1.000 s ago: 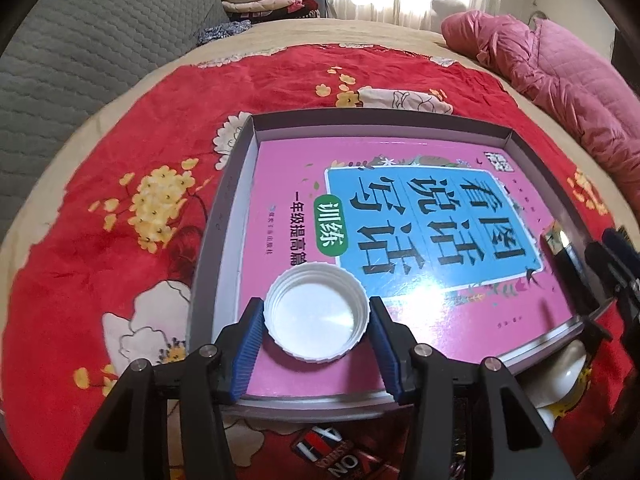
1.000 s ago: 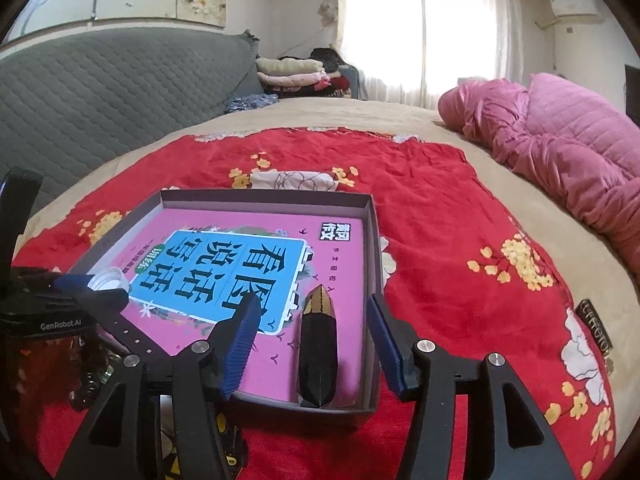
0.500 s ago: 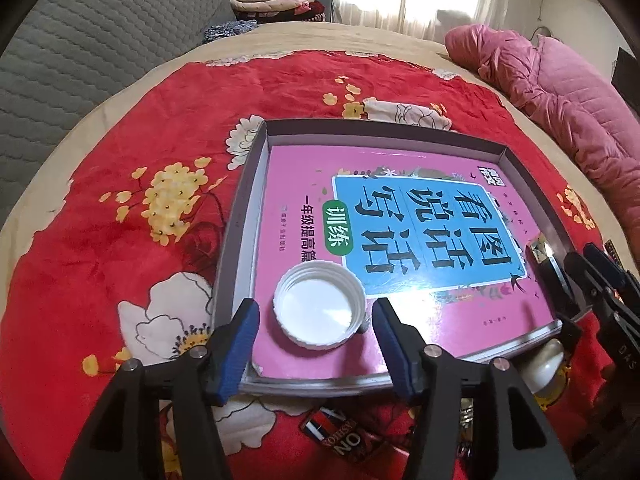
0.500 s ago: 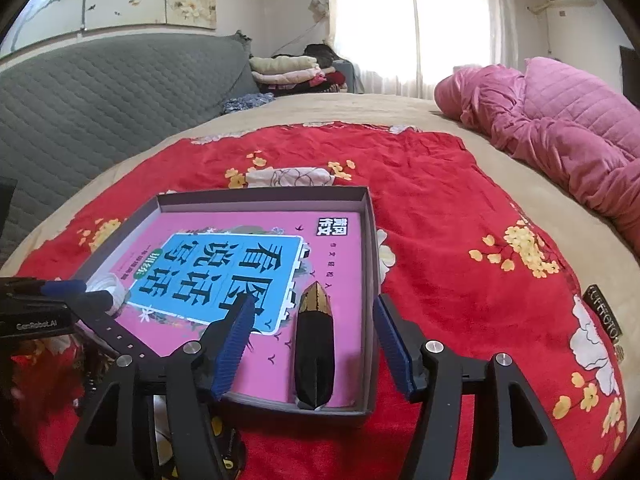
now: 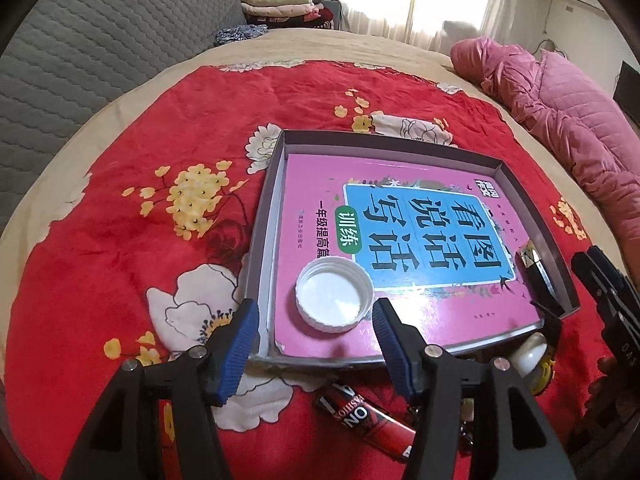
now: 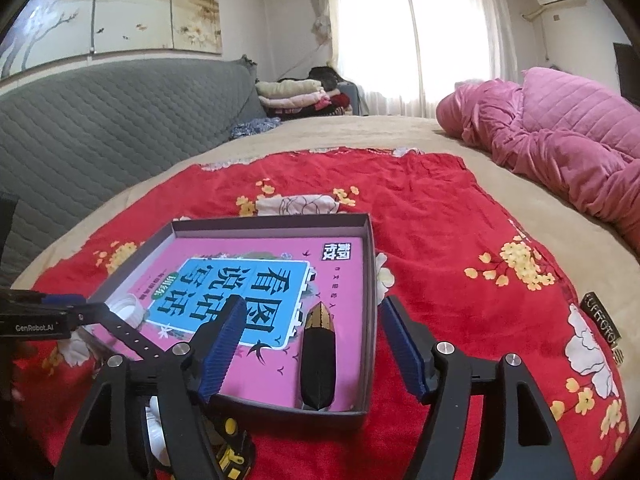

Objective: Organize rigid objects
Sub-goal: 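Withdraw both open tools from the box back toward the remaining items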

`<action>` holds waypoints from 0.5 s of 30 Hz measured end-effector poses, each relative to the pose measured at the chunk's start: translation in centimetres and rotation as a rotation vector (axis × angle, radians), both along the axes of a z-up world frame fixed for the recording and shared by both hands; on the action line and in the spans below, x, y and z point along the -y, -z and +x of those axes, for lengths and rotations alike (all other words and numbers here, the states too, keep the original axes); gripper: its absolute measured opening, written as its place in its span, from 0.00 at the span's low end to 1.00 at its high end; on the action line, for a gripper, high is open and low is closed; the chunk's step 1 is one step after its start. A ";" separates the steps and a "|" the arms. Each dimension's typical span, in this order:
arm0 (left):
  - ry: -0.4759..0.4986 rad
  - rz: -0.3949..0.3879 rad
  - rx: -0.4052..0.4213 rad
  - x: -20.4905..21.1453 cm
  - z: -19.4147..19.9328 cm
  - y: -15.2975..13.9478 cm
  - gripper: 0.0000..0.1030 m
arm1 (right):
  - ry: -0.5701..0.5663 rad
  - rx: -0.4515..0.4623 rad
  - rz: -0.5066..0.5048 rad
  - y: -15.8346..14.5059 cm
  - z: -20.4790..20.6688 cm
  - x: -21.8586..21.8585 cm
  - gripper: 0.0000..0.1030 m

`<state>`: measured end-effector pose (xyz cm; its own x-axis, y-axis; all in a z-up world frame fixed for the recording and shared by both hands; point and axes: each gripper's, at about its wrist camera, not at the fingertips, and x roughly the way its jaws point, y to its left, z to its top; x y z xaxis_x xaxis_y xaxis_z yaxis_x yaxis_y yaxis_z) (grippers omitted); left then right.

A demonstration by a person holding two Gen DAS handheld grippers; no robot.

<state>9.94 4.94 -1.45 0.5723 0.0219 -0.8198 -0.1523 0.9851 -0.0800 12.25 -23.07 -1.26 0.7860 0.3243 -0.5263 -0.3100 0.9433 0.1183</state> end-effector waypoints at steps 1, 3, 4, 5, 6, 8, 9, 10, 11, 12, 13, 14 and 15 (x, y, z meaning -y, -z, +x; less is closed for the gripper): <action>-0.003 -0.007 -0.001 -0.1 -0.1 -0.1 0.57 | 0.003 0.002 0.009 -0.1 -0.2 0.2 0.70; -0.005 -0.015 0.003 -0.1 -0.4 -0.4 0.57 | 0.002 0.006 0.040 -0.5 -0.5 0.7 0.71; -0.006 -0.016 0.003 -0.1 -0.5 -0.5 0.57 | 0.005 0.011 0.054 -0.8 -0.7 1.0 0.72; -0.008 -0.017 0.003 -0.1 -0.7 -0.6 0.57 | 0.009 0.017 0.059 -1.0 -1.0 1.1 0.72; -0.012 -0.021 0.001 -0.2 -0.9 -0.7 0.57 | 0.015 0.024 0.061 -1.2 -1.3 1.3 0.72; -0.018 -0.031 -0.001 -0.2 -1.2 -1.0 0.57 | 0.020 0.022 0.061 -1.4 -1.5 1.5 0.72; -0.021 -0.035 -0.004 -0.2 -1.4 -1.1 0.57 | 0.022 0.019 0.063 -1.5 -1.7 1.5 0.72; -0.022 -0.038 -0.006 -0.2 -1.6 -1.2 0.57 | 0.025 0.015 0.063 -1.6 -1.9 1.6 0.72; -0.022 -0.042 -0.007 -0.2 -1.8 -1.3 0.57 | 0.027 0.013 0.066 -1.7 -2.1 1.7 0.72; -0.021 -0.046 -0.009 -0.1 -2.0 -1.4 0.57 | 0.029 0.010 0.065 -1.8 -2.4 1.8 0.72; -0.021 -0.049 -0.010 -0.1 -2.2 -1.5 0.57 | 0.031 0.009 0.063 -1.9 -2.6 1.8 0.72; -0.020 -0.052 -0.011 0.0 -2.4 -1.5 0.57 | 0.033 0.008 0.061 -2.0 -2.9 1.8 0.72; -0.015 -0.053 -0.014 0.1 -2.6 -1.5 0.57 | 0.034 0.008 0.061 -2.1 -3.1 1.9 0.72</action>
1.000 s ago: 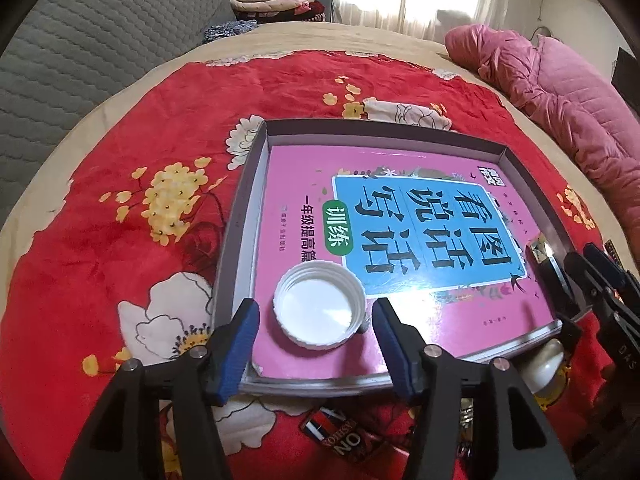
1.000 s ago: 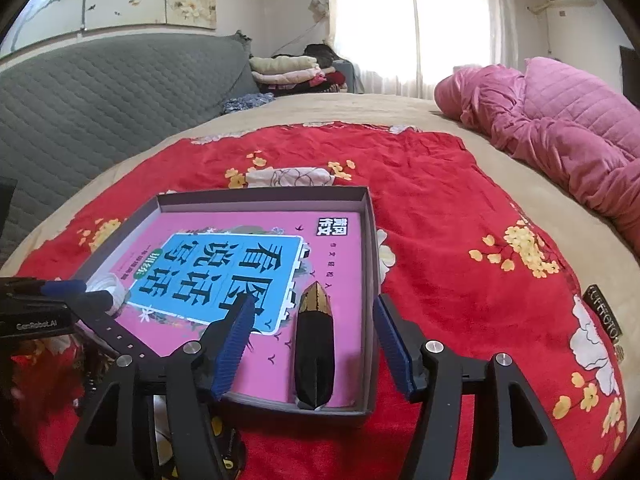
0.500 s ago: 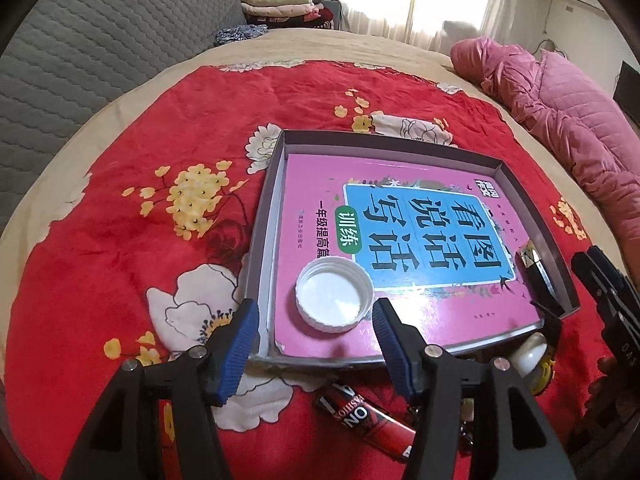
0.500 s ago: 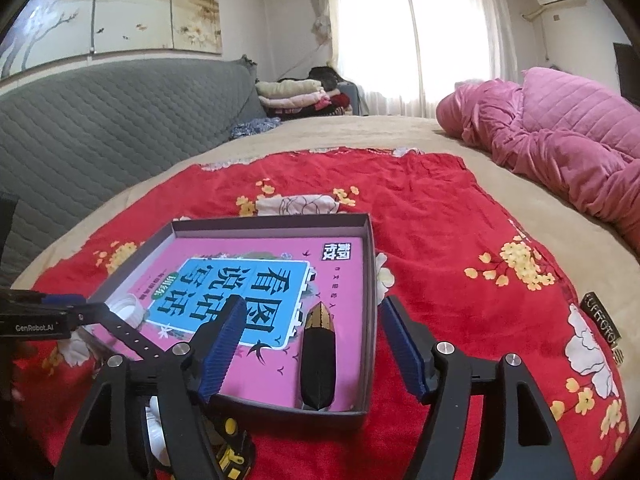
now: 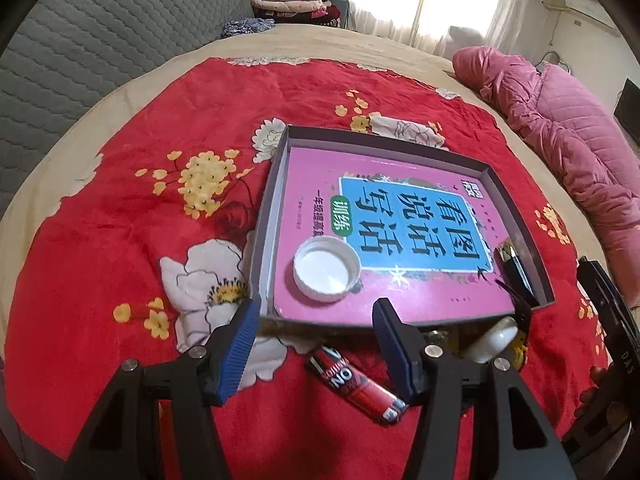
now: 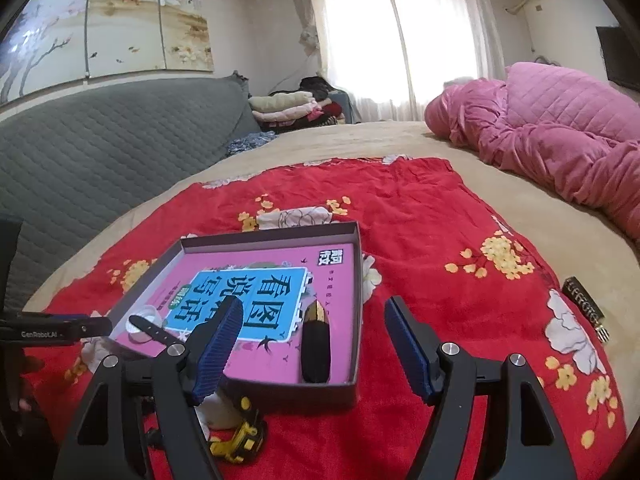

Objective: Organize rigid objects
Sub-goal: 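Withdraw both open tools from the box back toward the remaining items, then grasp the red spray can with the left tool while the right tool grasps the yellow tape measure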

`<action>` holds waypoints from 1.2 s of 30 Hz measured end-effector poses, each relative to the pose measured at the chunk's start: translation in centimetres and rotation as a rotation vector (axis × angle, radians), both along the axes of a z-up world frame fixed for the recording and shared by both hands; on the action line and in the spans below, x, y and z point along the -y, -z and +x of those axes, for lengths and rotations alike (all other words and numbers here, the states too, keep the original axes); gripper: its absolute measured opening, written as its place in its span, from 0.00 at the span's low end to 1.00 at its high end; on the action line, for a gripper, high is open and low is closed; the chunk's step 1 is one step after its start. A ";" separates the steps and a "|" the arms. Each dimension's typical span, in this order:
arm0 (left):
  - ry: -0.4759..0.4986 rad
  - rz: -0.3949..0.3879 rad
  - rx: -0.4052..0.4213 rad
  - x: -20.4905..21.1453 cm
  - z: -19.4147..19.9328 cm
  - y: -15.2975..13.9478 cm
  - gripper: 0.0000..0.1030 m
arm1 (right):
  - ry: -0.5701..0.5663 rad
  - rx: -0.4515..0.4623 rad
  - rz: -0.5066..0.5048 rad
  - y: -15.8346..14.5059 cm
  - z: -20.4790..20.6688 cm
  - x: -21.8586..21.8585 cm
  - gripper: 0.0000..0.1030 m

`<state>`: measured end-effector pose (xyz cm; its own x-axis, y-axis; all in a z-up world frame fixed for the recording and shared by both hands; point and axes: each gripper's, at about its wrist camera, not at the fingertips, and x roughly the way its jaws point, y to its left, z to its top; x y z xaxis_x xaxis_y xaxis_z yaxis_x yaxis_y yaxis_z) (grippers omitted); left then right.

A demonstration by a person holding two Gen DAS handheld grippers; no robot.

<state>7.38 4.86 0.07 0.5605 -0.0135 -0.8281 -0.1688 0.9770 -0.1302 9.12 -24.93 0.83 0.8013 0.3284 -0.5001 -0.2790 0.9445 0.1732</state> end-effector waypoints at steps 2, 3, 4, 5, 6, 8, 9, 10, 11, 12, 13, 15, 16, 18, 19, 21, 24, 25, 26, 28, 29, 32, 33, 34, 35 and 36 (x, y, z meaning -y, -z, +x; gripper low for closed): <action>0.003 0.003 -0.003 0.2 -0.2 0.0 0.57 | 0.004 -0.009 -0.002 -0.1 -0.5 0.0 0.72; 0.007 0.001 -0.004 0.3 -0.4 0.0 0.57 | 0.007 -0.017 -0.001 -0.1 -0.7 0.0 0.72; 0.009 0.001 -0.006 0.4 -0.5 0.1 0.57 | 0.007 -0.030 0.002 -0.1 -1.0 0.0 0.72; 0.009 0.000 -0.010 0.5 -0.6 0.1 0.57 | 0.007 -0.039 0.006 0.0 -1.1 0.0 0.72; 0.010 -0.008 -0.017 0.5 -0.8 0.2 0.57 | 0.006 -0.056 0.014 0.1 -1.3 0.0 0.72; 0.014 -0.017 -0.022 0.6 -1.0 0.4 0.57 | 0.004 -0.087 0.029 0.4 -1.7 0.2 0.72; 0.017 -0.014 -0.023 0.7 -1.1 0.5 0.57 | 0.005 -0.096 0.028 0.5 -1.9 0.2 0.72; 0.018 -0.011 -0.024 0.7 -1.2 0.6 0.57 | 0.008 -0.103 0.022 0.5 -2.2 0.2 0.72; 0.019 -0.012 -0.026 0.7 -1.3 0.7 0.57 | 0.009 -0.106 0.019 0.6 -2.3 0.2 0.72; 0.019 -0.016 -0.028 0.7 -1.4 0.8 0.57 | 0.010 -0.111 0.017 0.6 -2.5 0.3 0.72; 0.019 -0.019 -0.033 0.8 -1.5 0.9 0.57 | 0.010 -0.113 0.016 0.6 -2.6 0.3 0.72; 0.017 -0.021 -0.043 0.8 -1.6 1.1 0.57 | 0.005 -0.120 0.008 0.6 -2.9 0.1 0.72; 0.016 -0.023 -0.049 0.9 -1.7 1.3 0.57 | 0.001 -0.121 0.004 0.6 -3.0 -0.1 0.72; 0.018 -0.030 -0.063 1.1 -2.1 1.7 0.57 | -0.011 -0.124 -0.011 0.6 -3.3 -0.6 0.72; 0.022 -0.032 -0.068 1.3 -2.3 1.9 0.57 | -0.016 -0.124 -0.017 0.6 -3.4 -0.7 0.72; 0.046 -0.026 -0.078 1.9 -2.7 2.2 0.57 | -0.025 -0.125 -0.027 0.6 -3.6 -1.1 0.72; 0.083 -0.024 -0.088 2.9 -3.1 2.5 0.57 | -0.036 -0.129 -0.038 0.7 -3.9 -1.5 0.72; 0.093 -0.026 -0.092 3.2 -3.2 2.6 0.57 | -0.038 -0.130 -0.042 0.7 -4.0 -1.6 0.72; 0.102 -0.027 -0.095 3.4 -3.3 2.7 0.57 | -0.039 -0.132 -0.045 0.8 -4.0 -1.6 0.72; 0.117 -0.027 -0.106 3.9 -3.4 3.0 0.57 | -0.039 -0.136 -0.046 0.8 -3.9 -1.6 0.72; 0.123 -0.025 -0.114 4.1 -3.5 3.1 0.57 | -0.037 -0.138 -0.044 0.9 -3.9 -1.6 0.72; 0.136 -0.026 -0.129 4.7 -3.7 3.6 0.57 | -0.033 -0.145 -0.039 0.9 -3.7 -1.4 0.72; 0.139 -0.027 -0.130 4.9 -3.6 3.6 0.57 | -0.033 -0.146 -0.038 1.0 -3.7 -1.4 0.72; 0.141 -0.025 -0.130 5.1 -3.6 3.7 0.57 | -0.033 -0.149 -0.038 1.0 -3.6 -1.4 0.72; 0.141 -0.023 -0.131 5.2 -3.6 3.7 0.57 | -0.035 -0.150 -0.039 1.1 -3.6 -1.4 0.72; 0.140 -0.021 -0.132 5.4 -3.4 3.8 0.57 | -0.037 -0.150 -0.039 1.1 -3.6 -1.4 0.72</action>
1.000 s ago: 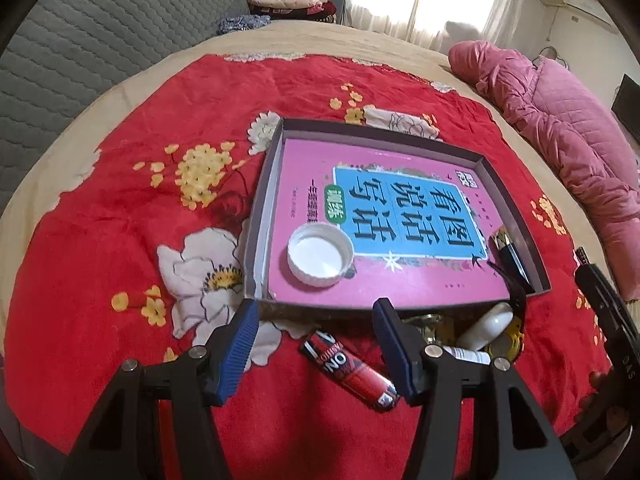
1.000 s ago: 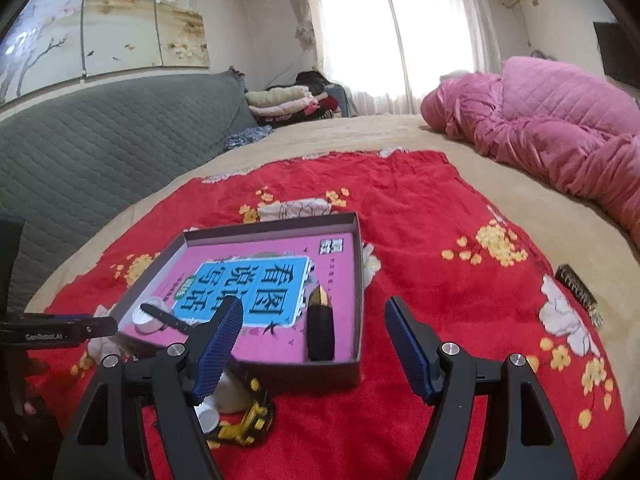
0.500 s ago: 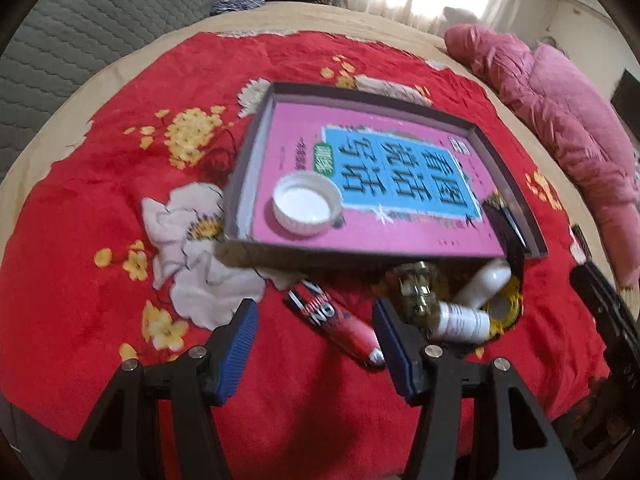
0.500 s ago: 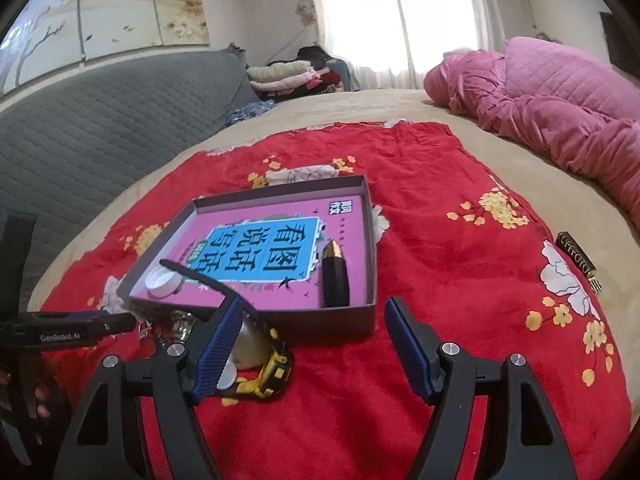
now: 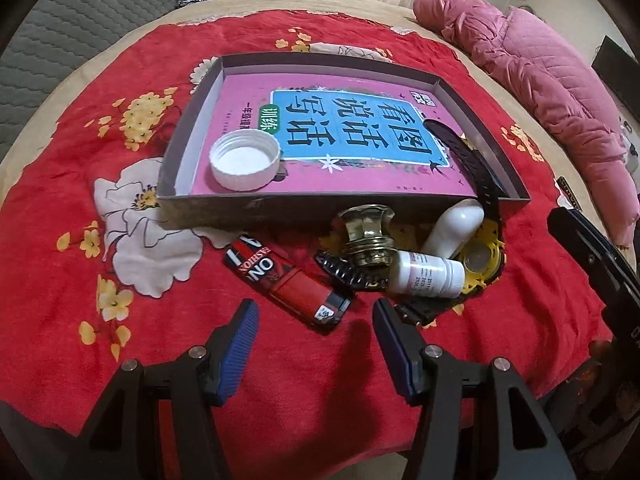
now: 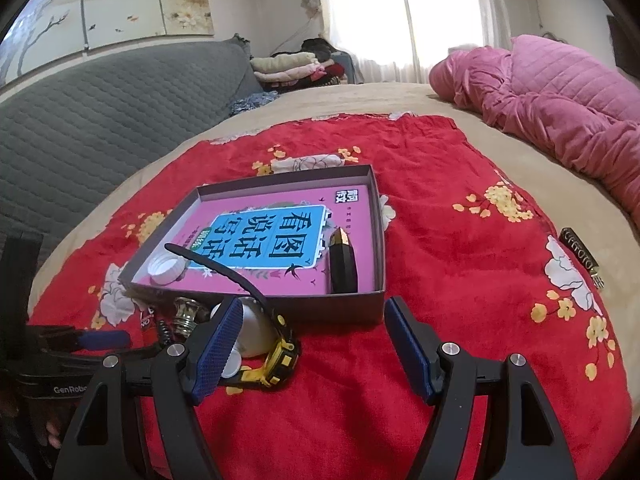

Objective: Organize rigid objects
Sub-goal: 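Grasp the red spray can with the left tool while the right tool grasps the yellow tape measure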

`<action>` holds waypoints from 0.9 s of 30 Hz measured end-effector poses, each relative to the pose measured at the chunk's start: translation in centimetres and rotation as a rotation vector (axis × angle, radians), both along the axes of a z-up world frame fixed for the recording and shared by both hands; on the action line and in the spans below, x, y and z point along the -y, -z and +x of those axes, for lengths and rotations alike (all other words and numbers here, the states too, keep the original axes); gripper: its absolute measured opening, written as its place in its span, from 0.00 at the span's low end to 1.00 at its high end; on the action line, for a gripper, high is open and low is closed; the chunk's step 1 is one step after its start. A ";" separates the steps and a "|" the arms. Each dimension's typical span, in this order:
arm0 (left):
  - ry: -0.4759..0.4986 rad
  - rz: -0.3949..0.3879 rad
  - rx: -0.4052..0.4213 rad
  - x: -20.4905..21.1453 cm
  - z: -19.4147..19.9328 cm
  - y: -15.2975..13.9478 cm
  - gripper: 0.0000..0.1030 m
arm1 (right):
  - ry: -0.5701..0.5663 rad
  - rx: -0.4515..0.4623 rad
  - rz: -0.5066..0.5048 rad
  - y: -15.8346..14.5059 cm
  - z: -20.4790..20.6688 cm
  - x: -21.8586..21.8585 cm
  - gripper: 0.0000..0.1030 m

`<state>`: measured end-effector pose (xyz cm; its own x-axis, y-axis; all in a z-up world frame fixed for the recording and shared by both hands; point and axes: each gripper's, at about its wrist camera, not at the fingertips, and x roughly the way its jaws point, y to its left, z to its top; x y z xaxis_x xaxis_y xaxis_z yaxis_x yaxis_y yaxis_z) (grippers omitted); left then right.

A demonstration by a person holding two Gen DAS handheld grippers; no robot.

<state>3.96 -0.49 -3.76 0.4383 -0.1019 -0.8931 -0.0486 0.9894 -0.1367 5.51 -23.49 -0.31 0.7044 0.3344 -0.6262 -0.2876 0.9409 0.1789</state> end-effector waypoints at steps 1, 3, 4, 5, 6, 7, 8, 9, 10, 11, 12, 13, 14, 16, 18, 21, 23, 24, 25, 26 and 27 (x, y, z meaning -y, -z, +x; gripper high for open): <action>-0.001 0.003 -0.003 0.1 0.2 0.1 0.57 | -0.003 0.000 0.000 0.0 0.0 0.0 0.72; -0.005 0.015 -0.011 0.4 0.5 0.5 0.57 | -0.007 -0.001 -0.001 0.1 0.0 -0.1 0.72; -0.008 0.023 -0.018 0.6 0.7 0.7 0.57 | -0.008 -0.002 -0.002 0.1 0.0 -0.2 0.72; -0.013 0.030 -0.023 0.6 0.8 0.9 0.57 | -0.009 -0.003 -0.002 0.1 0.1 -0.2 0.72; -0.019 0.038 -0.022 0.6 0.9 1.0 0.57 | -0.010 -0.003 -0.002 0.1 0.0 -0.1 0.72; -0.026 0.049 -0.023 0.5 0.9 1.1 0.57 | -0.009 -0.001 -0.002 0.1 0.0 -0.1 0.72; -0.033 0.053 -0.025 0.4 0.9 1.1 0.57 | -0.009 0.000 -0.003 0.2 0.1 -0.2 0.72; -0.045 0.055 -0.027 0.0 0.9 1.2 0.57 | -0.008 -0.001 -0.002 0.2 0.1 -0.1 0.72; -0.055 0.050 -0.030 -0.3 0.8 1.2 0.57 | -0.007 -0.003 0.001 0.3 0.2 -0.1 0.72; -0.067 0.042 -0.035 -0.7 0.7 1.2 0.57 | -0.007 -0.005 0.002 0.3 0.2 0.0 0.72; -0.074 0.041 -0.038 -1.0 0.7 1.2 0.57 | -0.007 -0.007 0.004 0.4 0.3 0.0 0.72; -0.079 0.042 -0.041 -1.3 0.6 1.2 0.57 | -0.008 -0.007 0.004 0.4 0.3 -0.1 0.72; -0.083 0.045 -0.045 -1.5 0.5 1.2 0.57 | -0.008 -0.007 0.004 0.3 0.2 -0.1 0.72; -0.091 0.050 -0.050 -1.9 0.3 1.1 0.57 | -0.010 -0.004 0.003 0.3 0.2 -0.1 0.72; -0.100 0.048 -0.054 -2.4 0.2 1.0 0.57 | -0.014 -0.003 0.002 0.3 0.2 -0.2 0.72; -0.113 0.042 -0.057 -3.0 0.0 0.9 0.57 | -0.019 -0.010 0.003 0.4 0.3 -0.3 0.72; -0.120 0.029 -0.059 -3.3 0.0 0.9 0.57 | -0.024 -0.024 0.004 0.6 0.3 -0.4 0.72; -0.122 0.027 -0.059 -3.4 -0.1 0.8 0.57 | -0.028 -0.033 0.008 0.7 0.3 -0.5 0.72; -0.124 0.027 -0.059 -3.4 -0.1 0.8 0.57 | -0.033 -0.049 0.013 0.9 0.4 -0.6 0.72; -0.128 0.025 -0.058 -3.5 -0.3 0.7 0.57 | -0.034 -0.058 0.013 1.1 0.4 -0.6 0.72; -0.132 0.022 -0.057 -3.6 -0.4 0.6 0.57 | -0.031 -0.078 0.006 1.4 0.6 -0.8 0.72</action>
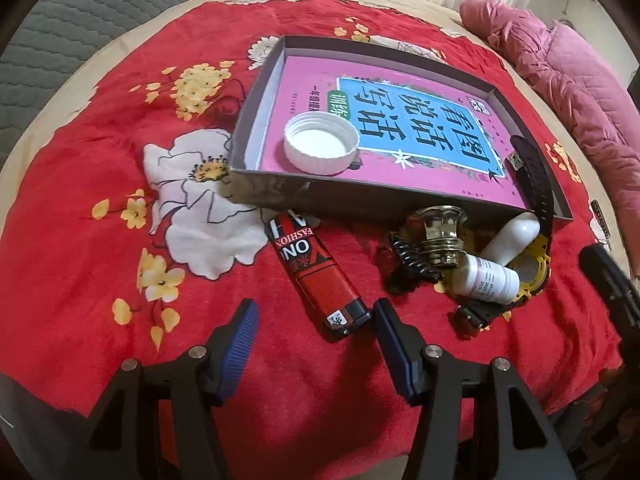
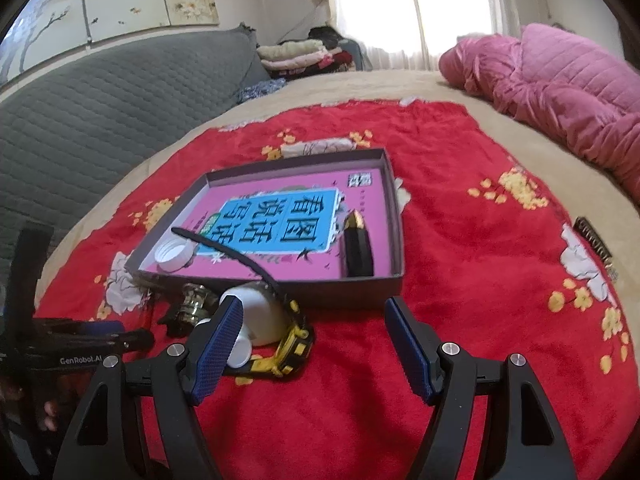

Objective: Organize rigid objects
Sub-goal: 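Grasp the red spray can with the left tool while the right tool grasps the yellow tape measure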

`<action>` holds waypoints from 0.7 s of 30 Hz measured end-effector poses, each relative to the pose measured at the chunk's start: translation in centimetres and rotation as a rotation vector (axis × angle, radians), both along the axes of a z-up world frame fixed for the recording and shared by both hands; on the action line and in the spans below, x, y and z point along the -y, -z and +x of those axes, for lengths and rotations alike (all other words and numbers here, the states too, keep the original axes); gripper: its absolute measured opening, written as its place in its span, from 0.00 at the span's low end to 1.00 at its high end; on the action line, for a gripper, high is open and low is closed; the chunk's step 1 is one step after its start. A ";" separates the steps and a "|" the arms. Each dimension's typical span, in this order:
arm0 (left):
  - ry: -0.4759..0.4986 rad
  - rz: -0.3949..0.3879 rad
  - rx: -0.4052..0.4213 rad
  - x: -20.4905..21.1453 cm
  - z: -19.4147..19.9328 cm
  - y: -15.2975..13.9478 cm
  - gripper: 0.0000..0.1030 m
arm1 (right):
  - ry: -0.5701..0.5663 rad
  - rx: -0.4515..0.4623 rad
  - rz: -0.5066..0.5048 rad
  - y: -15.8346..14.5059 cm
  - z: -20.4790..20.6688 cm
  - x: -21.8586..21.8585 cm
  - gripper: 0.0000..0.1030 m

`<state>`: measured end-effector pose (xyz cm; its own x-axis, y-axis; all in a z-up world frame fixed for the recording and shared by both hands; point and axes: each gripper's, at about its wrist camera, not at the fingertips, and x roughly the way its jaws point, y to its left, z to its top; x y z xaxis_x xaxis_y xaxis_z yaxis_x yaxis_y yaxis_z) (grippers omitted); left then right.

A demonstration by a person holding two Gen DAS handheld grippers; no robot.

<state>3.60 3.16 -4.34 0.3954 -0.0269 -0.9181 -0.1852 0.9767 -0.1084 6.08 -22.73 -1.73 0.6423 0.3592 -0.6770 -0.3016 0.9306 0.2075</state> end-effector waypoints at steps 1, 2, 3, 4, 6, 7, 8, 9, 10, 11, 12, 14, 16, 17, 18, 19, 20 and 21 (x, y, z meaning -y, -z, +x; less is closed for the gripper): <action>-0.006 -0.007 0.000 -0.2 -0.1 -0.1 0.57 | 0.002 -0.013 -0.004 0.2 0.0 -0.1 0.72; -0.011 -0.012 -0.001 -0.3 -0.1 -0.1 0.57 | 0.001 -0.031 -0.004 0.5 0.1 -0.2 0.72; -0.020 -0.020 0.000 -0.5 -0.2 -0.2 0.57 | 0.000 -0.044 -0.003 0.8 0.1 -0.3 0.72; -0.035 -0.020 -0.001 -0.7 -0.2 -0.2 0.57 | 0.000 -0.062 -0.005 1.1 0.2 -0.3 0.72; -0.068 -0.025 -0.011 -1.4 -0.3 -0.1 0.57 | -0.004 -0.088 -0.009 1.6 0.3 -0.5 0.72; -0.077 -0.027 -0.013 -1.7 -0.4 -0.1 0.57 | -0.006 -0.106 -0.014 1.9 0.4 -0.6 0.72; -0.086 -0.025 -0.015 -1.9 -0.4 -0.1 0.57 | -0.008 -0.116 -0.017 2.1 0.5 -0.8 0.72; -0.094 -0.024 -0.019 -2.1 -0.4 0.0 0.57 | -0.010 -0.128 -0.018 2.3 0.5 -0.9 0.72; -0.098 -0.026 -0.021 -2.2 -0.3 0.0 0.57 | -0.008 -0.143 -0.021 2.7 0.6 -1.0 0.72; -0.098 -0.026 -0.020 -2.2 -0.2 0.1 0.57 | -0.005 -0.153 -0.027 2.9 0.7 -1.1 0.72; -0.097 -0.022 -0.019 -2.1 -0.1 0.1 0.57 | -0.002 -0.159 -0.028 3.0 0.7 -1.1 0.72; -0.090 -0.019 -0.017 -2.0 0.0 0.1 0.57 | 0.012 -0.176 -0.036 3.5 0.9 -1.1 0.73; -0.082 -0.027 -0.016 -1.8 0.3 0.3 0.57 | 0.036 -0.193 -0.062 4.1 1.2 -1.1 0.73; -0.082 -0.027 -0.017 -1.8 0.4 0.4 0.57 | 0.039 -0.196 -0.060 4.3 1.3 -1.1 0.72; -0.085 -0.024 -0.019 -1.8 0.5 0.6 0.57 | 0.042 -0.201 -0.053 4.4 1.4 -1.0 0.70; -0.088 -0.022 -0.020 -1.8 0.5 0.7 0.57 | 0.040 -0.204 -0.045 4.5 1.6 -1.1 0.66; -0.092 -0.023 -0.021 -1.9 0.6 0.8 0.57 | 0.035 -0.200 -0.042 4.5 1.6 -1.3 0.60; -0.094 -0.024 -0.021 -1.9 0.6 0.9 0.57 | 0.019 -0.192 -0.043 4.5 1.6 -1.6 0.56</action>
